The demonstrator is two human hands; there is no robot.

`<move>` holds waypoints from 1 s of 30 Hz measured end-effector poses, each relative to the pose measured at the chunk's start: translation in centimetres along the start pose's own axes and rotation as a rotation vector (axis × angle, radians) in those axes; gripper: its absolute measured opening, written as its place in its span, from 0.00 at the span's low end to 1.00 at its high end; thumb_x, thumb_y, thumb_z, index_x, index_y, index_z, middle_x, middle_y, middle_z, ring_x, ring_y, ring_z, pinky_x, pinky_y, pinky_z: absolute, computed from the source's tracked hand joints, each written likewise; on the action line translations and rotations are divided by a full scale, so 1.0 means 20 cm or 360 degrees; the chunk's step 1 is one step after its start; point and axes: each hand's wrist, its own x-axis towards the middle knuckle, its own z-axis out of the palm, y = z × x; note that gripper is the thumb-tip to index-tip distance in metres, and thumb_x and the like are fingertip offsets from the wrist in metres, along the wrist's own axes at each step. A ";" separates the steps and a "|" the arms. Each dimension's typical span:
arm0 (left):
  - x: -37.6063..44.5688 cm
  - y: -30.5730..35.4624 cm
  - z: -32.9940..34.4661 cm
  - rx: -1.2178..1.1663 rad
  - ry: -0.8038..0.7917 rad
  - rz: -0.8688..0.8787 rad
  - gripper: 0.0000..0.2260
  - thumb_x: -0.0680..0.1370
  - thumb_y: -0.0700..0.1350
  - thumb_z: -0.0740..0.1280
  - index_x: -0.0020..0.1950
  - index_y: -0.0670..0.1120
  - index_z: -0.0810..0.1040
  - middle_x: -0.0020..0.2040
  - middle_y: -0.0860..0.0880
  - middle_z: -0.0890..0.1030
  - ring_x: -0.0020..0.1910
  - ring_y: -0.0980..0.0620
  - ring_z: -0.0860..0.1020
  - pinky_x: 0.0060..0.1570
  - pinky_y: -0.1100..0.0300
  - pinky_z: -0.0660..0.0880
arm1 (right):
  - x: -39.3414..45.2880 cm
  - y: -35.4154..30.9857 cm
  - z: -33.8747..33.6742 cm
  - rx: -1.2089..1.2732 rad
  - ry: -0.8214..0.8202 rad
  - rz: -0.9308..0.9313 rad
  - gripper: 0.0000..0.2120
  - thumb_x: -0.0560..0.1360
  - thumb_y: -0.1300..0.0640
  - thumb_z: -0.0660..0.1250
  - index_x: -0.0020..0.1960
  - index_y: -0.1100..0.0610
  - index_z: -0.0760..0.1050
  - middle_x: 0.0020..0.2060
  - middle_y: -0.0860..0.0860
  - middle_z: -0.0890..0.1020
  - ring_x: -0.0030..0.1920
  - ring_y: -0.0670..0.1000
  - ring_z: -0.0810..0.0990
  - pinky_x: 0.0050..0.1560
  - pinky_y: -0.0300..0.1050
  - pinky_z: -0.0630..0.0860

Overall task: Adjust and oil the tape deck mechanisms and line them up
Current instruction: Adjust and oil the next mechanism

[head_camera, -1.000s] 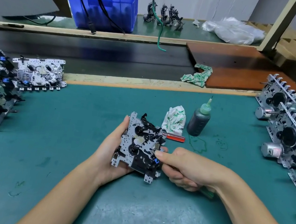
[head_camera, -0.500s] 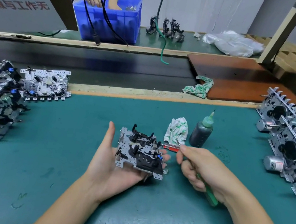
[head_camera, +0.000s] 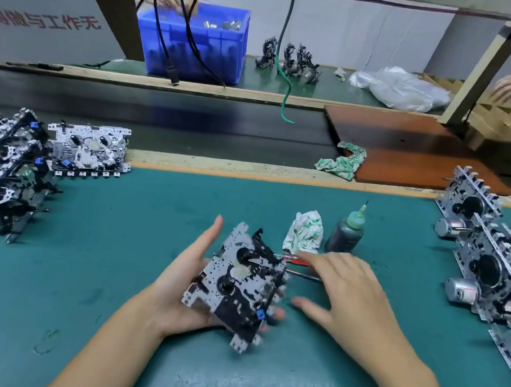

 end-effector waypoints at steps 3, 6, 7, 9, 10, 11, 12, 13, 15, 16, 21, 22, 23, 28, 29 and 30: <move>-0.03 0.01 0.02 0.0271 0.0001 -0.0150 0.35 0.66 0.68 0.65 0.57 0.41 0.82 0.61 0.38 0.79 0.58 0.39 0.78 0.65 0.43 0.69 | -0.05 -0.04 0.00 -0.0036 0.0014 -0.0328 0.33 0.63 0.38 0.72 0.62 0.54 0.75 0.51 0.46 0.79 0.55 0.50 0.76 0.63 0.44 0.62; -0.03 0.01 0.02 0.0411 0.0133 -0.0248 0.40 0.61 0.71 0.67 0.57 0.39 0.76 0.62 0.35 0.71 0.60 0.39 0.70 0.67 0.46 0.64 | -0.10 -0.04 -0.02 -0.0148 0.0127 -0.0449 0.27 0.65 0.34 0.65 0.52 0.55 0.79 0.42 0.46 0.81 0.48 0.49 0.80 0.63 0.47 0.62; -0.03 0.02 0.02 0.0391 0.0169 -0.0249 0.41 0.61 0.72 0.66 0.58 0.40 0.72 0.60 0.36 0.68 0.59 0.40 0.67 0.66 0.46 0.65 | -0.11 -0.04 -0.03 -0.0158 0.0141 -0.0440 0.26 0.66 0.34 0.64 0.50 0.54 0.80 0.40 0.46 0.81 0.47 0.49 0.81 0.63 0.47 0.62; -0.02 0.02 0.00 0.0335 0.0195 -0.0222 0.42 0.61 0.74 0.63 0.56 0.38 0.73 0.57 0.37 0.69 0.55 0.41 0.69 0.62 0.47 0.68 | -0.14 -0.02 -0.04 -0.0151 0.0168 -0.0414 0.25 0.66 0.33 0.62 0.46 0.54 0.80 0.38 0.45 0.80 0.44 0.49 0.81 0.62 0.47 0.63; -0.02 0.02 0.00 0.0329 0.0201 -0.0195 0.43 0.62 0.75 0.61 0.53 0.34 0.76 0.54 0.37 0.74 0.52 0.41 0.74 0.57 0.48 0.72 | -0.16 -0.01 -0.04 -0.0147 0.0185 -0.0385 0.25 0.66 0.33 0.62 0.44 0.53 0.79 0.37 0.45 0.80 0.43 0.49 0.81 0.62 0.47 0.63; -0.03 0.03 -0.01 0.0327 0.0200 -0.0165 0.44 0.63 0.75 0.59 0.50 0.34 0.80 0.53 0.37 0.79 0.49 0.42 0.79 0.52 0.50 0.77 | -0.17 -0.01 -0.04 -0.0144 0.0207 -0.0347 0.24 0.66 0.32 0.62 0.42 0.53 0.78 0.36 0.44 0.79 0.42 0.49 0.80 0.61 0.46 0.63; -0.04 0.04 0.00 0.0332 0.0210 -0.0135 0.44 0.64 0.74 0.57 0.51 0.34 0.82 0.53 0.37 0.81 0.48 0.41 0.81 0.49 0.51 0.79 | -0.19 -0.02 -0.03 -0.0135 0.0232 -0.0304 0.25 0.66 0.31 0.60 0.40 0.53 0.77 0.35 0.44 0.79 0.41 0.48 0.80 0.60 0.46 0.64; -0.05 0.05 0.01 0.0378 0.0272 -0.0080 0.43 0.65 0.73 0.57 0.53 0.35 0.82 0.53 0.37 0.82 0.48 0.41 0.82 0.47 0.52 0.80 | -0.20 -0.02 -0.02 -0.0114 0.0246 -0.0261 0.25 0.67 0.31 0.59 0.39 0.52 0.76 0.35 0.44 0.78 0.40 0.48 0.79 0.59 0.45 0.64; -0.08 0.03 0.04 0.0778 0.0610 0.0196 0.40 0.63 0.73 0.59 0.51 0.39 0.83 0.46 0.42 0.85 0.41 0.46 0.84 0.42 0.56 0.80 | -0.23 -0.02 0.00 -0.0068 0.0260 -0.0198 0.24 0.67 0.31 0.58 0.39 0.52 0.74 0.35 0.44 0.76 0.39 0.49 0.78 0.57 0.44 0.65; -0.11 0.00 0.04 0.1159 0.0896 0.0393 0.37 0.62 0.75 0.60 0.46 0.43 0.82 0.39 0.48 0.85 0.36 0.49 0.82 0.39 0.57 0.79 | -0.23 -0.02 0.01 -0.0067 0.0270 -0.0188 0.24 0.67 0.31 0.59 0.39 0.52 0.73 0.35 0.44 0.75 0.39 0.49 0.78 0.56 0.44 0.65; -0.27 -0.23 0.10 0.2879 0.1405 0.0451 0.34 0.56 0.82 0.41 0.38 0.56 0.67 0.30 0.56 0.76 0.34 0.59 0.76 0.33 0.60 0.68 | -0.23 -0.03 0.05 -0.0128 0.0319 -0.0209 0.23 0.72 0.36 0.58 0.39 0.56 0.75 0.35 0.47 0.75 0.38 0.52 0.76 0.48 0.42 0.65; -0.27 -0.26 0.11 0.3019 0.1404 0.0372 0.34 0.55 0.82 0.39 0.38 0.57 0.64 0.32 0.56 0.76 0.37 0.58 0.77 0.35 0.60 0.68 | -0.22 -0.03 0.05 -0.0142 0.0339 -0.0227 0.23 0.72 0.36 0.58 0.38 0.56 0.75 0.35 0.48 0.75 0.37 0.52 0.76 0.48 0.42 0.65; -0.25 -0.29 0.11 0.3086 0.1444 0.0377 0.33 0.54 0.82 0.38 0.37 0.57 0.61 0.34 0.56 0.78 0.40 0.57 0.78 0.37 0.60 0.69 | -0.22 -0.03 0.05 -0.0157 0.0359 -0.0246 0.23 0.72 0.37 0.59 0.37 0.57 0.75 0.34 0.48 0.76 0.36 0.53 0.76 0.47 0.42 0.65; -0.20 -0.29 0.08 0.3000 0.1492 0.0812 0.27 0.59 0.77 0.53 0.29 0.53 0.64 0.21 0.49 0.74 0.24 0.50 0.77 0.24 0.59 0.67 | -0.21 -0.04 0.06 -0.0141 0.0409 -0.0255 0.22 0.71 0.39 0.59 0.33 0.57 0.73 0.31 0.48 0.75 0.33 0.53 0.75 0.44 0.42 0.65; -0.19 -0.29 0.07 0.3002 0.1487 0.0936 0.26 0.59 0.75 0.56 0.26 0.52 0.65 0.18 0.48 0.71 0.20 0.48 0.74 0.20 0.61 0.64 | -0.21 -0.04 0.06 -0.0113 0.0406 -0.0247 0.21 0.71 0.39 0.60 0.33 0.56 0.73 0.31 0.48 0.75 0.34 0.53 0.74 0.43 0.42 0.64; -0.19 -0.30 0.07 0.3013 0.1505 0.0985 0.25 0.59 0.74 0.58 0.24 0.51 0.67 0.16 0.48 0.69 0.18 0.47 0.73 0.20 0.63 0.61 | -0.21 -0.04 0.07 -0.0076 0.0397 -0.0245 0.21 0.70 0.38 0.61 0.33 0.56 0.73 0.31 0.48 0.74 0.34 0.53 0.74 0.42 0.42 0.64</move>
